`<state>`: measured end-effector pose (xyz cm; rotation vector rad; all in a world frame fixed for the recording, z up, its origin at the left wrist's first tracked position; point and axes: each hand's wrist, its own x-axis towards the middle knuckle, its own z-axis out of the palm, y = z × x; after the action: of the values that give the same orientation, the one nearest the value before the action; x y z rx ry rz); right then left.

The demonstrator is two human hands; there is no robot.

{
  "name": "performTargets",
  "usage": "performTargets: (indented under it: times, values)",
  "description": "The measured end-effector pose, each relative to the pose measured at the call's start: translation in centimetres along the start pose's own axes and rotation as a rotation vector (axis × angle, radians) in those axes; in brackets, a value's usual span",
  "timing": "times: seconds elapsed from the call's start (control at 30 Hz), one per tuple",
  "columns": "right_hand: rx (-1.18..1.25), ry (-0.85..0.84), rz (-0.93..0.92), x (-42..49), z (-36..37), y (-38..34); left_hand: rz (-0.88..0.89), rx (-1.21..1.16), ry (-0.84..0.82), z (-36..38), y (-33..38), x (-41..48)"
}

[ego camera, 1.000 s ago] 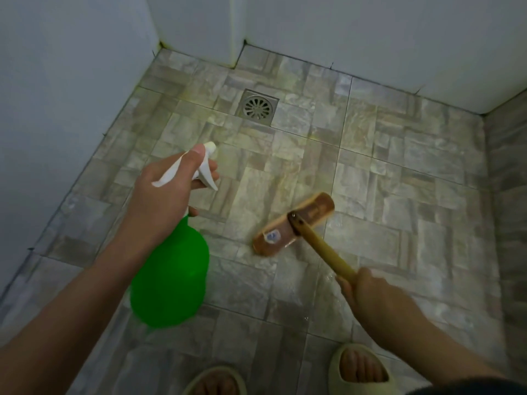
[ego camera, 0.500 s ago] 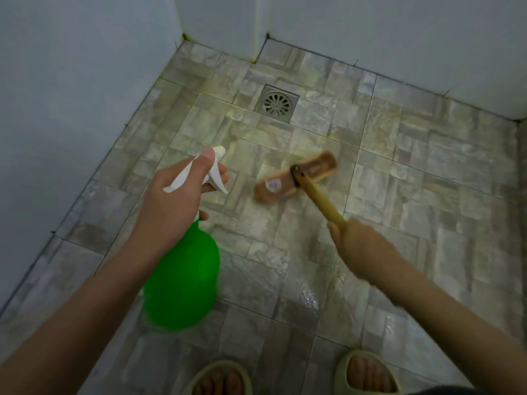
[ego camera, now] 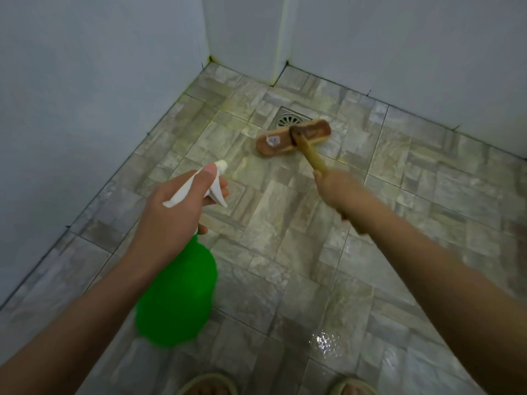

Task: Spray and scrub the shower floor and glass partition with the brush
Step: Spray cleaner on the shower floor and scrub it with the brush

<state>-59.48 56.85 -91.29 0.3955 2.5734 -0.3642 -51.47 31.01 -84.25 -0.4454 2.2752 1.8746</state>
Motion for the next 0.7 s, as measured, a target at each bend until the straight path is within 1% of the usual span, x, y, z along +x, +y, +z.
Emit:
performTargets:
  times: [0.07,0.1,0.17,0.23,0.3,0.4,0.47,0.53,0.63,0.7]
  values:
    - [0.024,-0.009,-0.002,0.8,-1.0,-0.3,0.01,0.009,0.005,0.0,0.0,-0.2]
    - [0.009,-0.032,-0.011,-0.3,-0.5,0.6,0.012,0.007,0.005,-0.1,0.0,-0.3]
    - [-0.044,-0.012,-0.025,-4.7,1.8,3.3,0.005,-0.01,0.013,0.0,0.1,-0.4]
    - [-0.038,-0.025,0.007,-7.9,3.2,4.7,-0.006,-0.022,0.027,0.1,0.2,-0.5]
    - [-0.033,-0.043,-0.008,-6.2,2.2,3.4,-0.004,-0.019,0.035,0.4,0.2,-0.6]
    - [-0.045,-0.035,-0.072,-0.4,-1.0,-0.1,0.012,-0.012,0.037,1.0,0.2,-0.7]
    - [-0.069,-0.023,-0.103,1.5,-2.2,-0.5,0.014,-0.006,0.041,1.4,0.1,-0.7]
    - [-0.111,-0.038,-0.109,-0.8,-1.1,2.2,0.011,-0.008,0.029,1.8,0.2,-0.6]
    - [-0.081,-0.008,-0.013,-8.8,2.9,8.1,-0.006,-0.015,0.019,2.1,0.3,-0.5]
    - [-0.097,-0.014,0.02,-11.1,3.8,9.1,-0.012,-0.018,0.019,2.2,0.2,-0.5]
